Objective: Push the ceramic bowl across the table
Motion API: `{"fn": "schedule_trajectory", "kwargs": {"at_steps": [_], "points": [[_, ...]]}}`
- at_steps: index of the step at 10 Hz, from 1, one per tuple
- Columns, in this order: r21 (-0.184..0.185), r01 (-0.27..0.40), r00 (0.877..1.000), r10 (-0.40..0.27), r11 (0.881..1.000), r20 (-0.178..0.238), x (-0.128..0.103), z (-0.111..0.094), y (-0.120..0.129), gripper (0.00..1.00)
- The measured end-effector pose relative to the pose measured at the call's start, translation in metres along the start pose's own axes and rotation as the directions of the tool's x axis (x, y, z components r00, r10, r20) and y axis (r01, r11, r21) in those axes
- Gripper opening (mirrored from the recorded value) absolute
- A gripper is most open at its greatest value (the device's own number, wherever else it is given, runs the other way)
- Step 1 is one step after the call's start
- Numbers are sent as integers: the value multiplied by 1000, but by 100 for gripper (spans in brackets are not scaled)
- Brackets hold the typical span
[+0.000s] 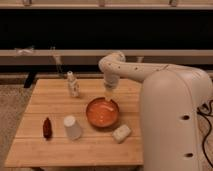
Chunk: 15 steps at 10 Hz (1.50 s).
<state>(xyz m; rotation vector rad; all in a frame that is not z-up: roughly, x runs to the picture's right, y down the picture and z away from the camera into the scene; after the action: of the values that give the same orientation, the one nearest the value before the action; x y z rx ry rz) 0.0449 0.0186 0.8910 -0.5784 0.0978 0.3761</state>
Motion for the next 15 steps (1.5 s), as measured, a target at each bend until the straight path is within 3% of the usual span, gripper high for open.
{"fn": "schedule_trajectory", "kwargs": {"at_steps": [2,5,10,15], "points": [[-17,-9,1000,9,1000,-7,1,25,-16,66],[-87,-19,1000,19,996,-1,-3,48,-17,66],[-164,11,1000,-14,986,-14,-12,58,18,66],[-198,18,999,-23,980,-26,-10,52,52,66]]}}
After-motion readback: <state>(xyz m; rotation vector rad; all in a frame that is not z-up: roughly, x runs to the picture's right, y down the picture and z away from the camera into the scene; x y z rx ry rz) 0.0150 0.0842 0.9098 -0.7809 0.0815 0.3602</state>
